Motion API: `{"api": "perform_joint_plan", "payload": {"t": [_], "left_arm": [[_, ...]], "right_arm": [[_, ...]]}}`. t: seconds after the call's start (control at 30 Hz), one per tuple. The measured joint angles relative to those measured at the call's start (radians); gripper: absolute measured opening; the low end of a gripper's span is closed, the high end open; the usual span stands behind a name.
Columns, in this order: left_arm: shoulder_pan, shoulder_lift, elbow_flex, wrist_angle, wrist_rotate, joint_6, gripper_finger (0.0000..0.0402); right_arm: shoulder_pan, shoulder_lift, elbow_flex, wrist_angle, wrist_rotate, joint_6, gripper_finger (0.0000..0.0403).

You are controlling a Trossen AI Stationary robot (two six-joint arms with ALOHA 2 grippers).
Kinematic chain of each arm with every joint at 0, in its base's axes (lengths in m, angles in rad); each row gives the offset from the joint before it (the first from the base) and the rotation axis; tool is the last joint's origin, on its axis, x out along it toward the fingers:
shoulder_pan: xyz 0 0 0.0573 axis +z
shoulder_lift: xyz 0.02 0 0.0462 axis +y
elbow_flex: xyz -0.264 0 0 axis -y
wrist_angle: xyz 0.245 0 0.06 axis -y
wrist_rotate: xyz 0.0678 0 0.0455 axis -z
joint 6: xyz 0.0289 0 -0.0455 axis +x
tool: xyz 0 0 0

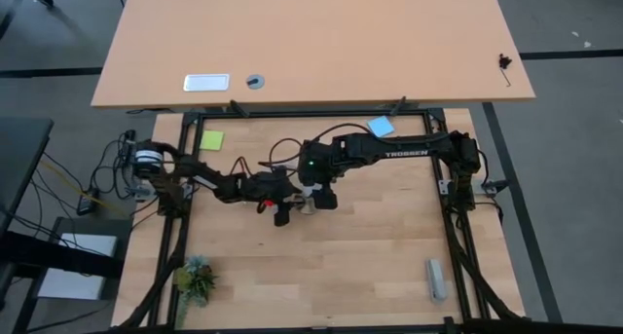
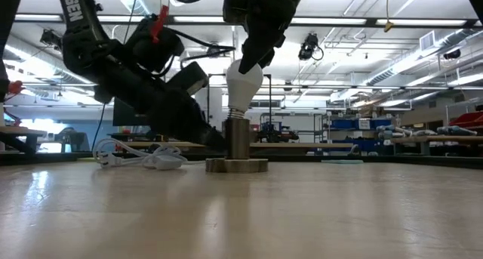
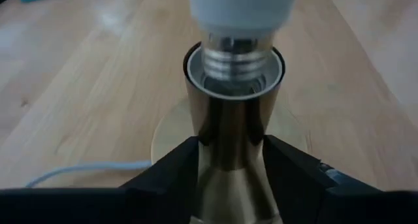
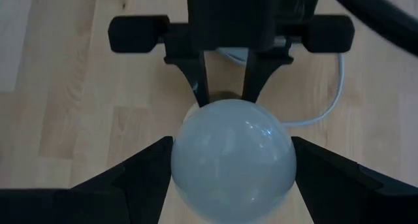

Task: Screw lightbulb
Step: Insert the light bulb into the lamp

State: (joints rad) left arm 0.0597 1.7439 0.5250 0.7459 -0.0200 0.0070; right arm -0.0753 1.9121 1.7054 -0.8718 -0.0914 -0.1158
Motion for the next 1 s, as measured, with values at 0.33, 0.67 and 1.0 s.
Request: {"api": "perform_joint_plan", "payload": {"t": [0.33,0.67,1.0], "left_arm": [[0.0,0.064,0.069,0.006,0.019,0.039,0.0122],[0.0,0.064,0.069,0.022,0.025,0.041,0.0114],[0.0,0.064,0.069,0.029,0.01,0.041,0.0114]], "right_arm": [[-0.001,0.0,0.0,-0.08,-0.007,0.0,0.0301],[-0.011,0.0,0.0,-0.1,-0.007,0.004,0.03],[-0.014,0.0,-0.001,-0.101,-0.007,0.002,0.03]]}}
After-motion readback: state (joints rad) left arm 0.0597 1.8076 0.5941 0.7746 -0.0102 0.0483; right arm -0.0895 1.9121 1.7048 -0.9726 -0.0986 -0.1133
